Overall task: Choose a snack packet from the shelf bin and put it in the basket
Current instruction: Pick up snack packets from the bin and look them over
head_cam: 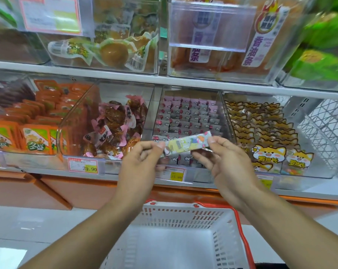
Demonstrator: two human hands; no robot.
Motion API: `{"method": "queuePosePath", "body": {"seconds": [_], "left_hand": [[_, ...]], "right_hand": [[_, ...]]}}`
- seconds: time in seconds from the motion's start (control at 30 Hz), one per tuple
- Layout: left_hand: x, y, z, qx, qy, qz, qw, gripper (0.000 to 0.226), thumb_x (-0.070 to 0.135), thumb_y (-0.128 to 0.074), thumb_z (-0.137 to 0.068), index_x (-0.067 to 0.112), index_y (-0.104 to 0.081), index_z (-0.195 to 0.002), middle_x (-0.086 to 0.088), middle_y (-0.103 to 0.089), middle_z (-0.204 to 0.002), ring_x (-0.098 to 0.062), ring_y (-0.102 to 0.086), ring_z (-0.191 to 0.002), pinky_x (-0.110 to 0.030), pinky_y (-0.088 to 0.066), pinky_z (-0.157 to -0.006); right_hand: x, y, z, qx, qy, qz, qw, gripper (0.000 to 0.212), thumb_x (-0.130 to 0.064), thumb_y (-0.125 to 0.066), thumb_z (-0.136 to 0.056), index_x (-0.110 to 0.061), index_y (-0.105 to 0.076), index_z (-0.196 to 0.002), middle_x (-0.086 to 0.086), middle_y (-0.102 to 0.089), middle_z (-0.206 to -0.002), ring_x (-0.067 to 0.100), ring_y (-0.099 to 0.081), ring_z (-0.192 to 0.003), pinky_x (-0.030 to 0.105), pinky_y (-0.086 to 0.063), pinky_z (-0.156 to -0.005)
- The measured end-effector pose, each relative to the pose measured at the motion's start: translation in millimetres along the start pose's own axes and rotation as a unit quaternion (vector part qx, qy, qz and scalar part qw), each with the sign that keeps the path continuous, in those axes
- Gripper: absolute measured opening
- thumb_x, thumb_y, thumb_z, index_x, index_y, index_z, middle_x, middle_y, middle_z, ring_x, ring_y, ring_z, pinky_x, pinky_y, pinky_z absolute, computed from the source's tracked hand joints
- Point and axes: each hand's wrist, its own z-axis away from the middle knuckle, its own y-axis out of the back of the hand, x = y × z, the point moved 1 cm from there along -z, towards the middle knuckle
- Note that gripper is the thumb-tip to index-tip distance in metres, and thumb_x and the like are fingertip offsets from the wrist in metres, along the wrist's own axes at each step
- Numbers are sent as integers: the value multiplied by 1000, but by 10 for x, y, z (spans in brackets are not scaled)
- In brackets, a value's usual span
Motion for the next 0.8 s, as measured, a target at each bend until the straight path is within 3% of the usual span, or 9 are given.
{"method": "queuePosePath", "body": {"seconds": [0.07,0.17,0.33,0.43,0.53,0.6,0.67,0.73,0.8], "left_hand": [[-29,6,-19,10,0,5,1000,16,31,-60,-100,18,-71,-100,10,-78,-91,-12,-75,-89,-29,-60,-79],[-86,-1,-56,20,9,41,999,17,26,-62,-100,12,-67,-91,4,-79,-90,-15,-75,-90,-23,-60,-75],[-119,-36,-90,15,18,68,997,24,29,-64,-97,12,-60,-82,-2,-79,-92,-22,-76,-92,-21,-60,-73],[-148,-17,-129,16,31,72,997,25,33,-65,-97,11,-59,-84,-7,-76,-102,-22,-77,-90,-31,-60,-83],[-154,-10,-126,10,35,78,996,25,33,-64,-98,10,-59,-88,-8,-77,-100,-22,-78,-88,-30,-60,-81],[-132,-25,-113,-7,30,82,996,22,31,-63,-98,10,-59,-93,-4,-78,-92,-19,-77,-84,-28,-62,-76],[-112,-26,-92,-12,14,66,998,13,28,-63,-99,16,-61,-100,6,-77,-85,-11,-74,-79,-37,-63,-84],[-67,1,-69,-6,-46,-26,999,8,34,-63,-98,31,-67,-104,12,-75,-96,-9,-72,-93,-44,-58,-94],[10,4,-5,-34,-129,-102,986,16,47,-62,-95,39,-71,-106,15,-73,-105,-6,-68,-101,-34,-56,-94]], "right_hand": [[-4,29,6,2,-10,6,1000,10,-9,-56,-102,-3,-64,-102,5,-79,-83,17,-77,-83,26,-61,-72],[-37,89,-6,8,-8,5,1000,9,-6,-56,-101,-4,-64,-97,9,-78,-86,20,-77,-83,26,-61,-70],[-34,180,-46,-2,-21,47,999,9,-2,-55,-101,-5,-63,-97,20,-73,-107,22,-77,-87,26,-61,-72],[-52,238,-64,-75,15,137,988,21,-8,-61,-99,-15,-61,-118,5,-70,-126,17,-73,-104,30,-60,-86],[-87,293,-33,-165,100,329,924,49,-18,-77,-89,-34,-57,-131,-17,-61,-136,2,-58,-126,28,-48,-105],[-78,316,-23,-175,134,365,905,43,-13,-78,-87,-31,-63,-124,-14,-68,-124,3,-64,-117,27,-54,-97],[-85,306,2,-166,137,340,915,33,-21,-77,-87,-28,-67,-118,-7,-72,-116,11,-71,-107,27,-57,-90],[-97,295,10,-152,121,298,935,34,-29,-73,-84,-24,-69,-117,1,-74,-112,17,-74,-98,27,-59,-83],[-124,277,-5,-126,94,239,958,27,-22,-72,-86,-16,-71,-112,4,-77,-101,17,-76,-90,23,-59,-73]]}}
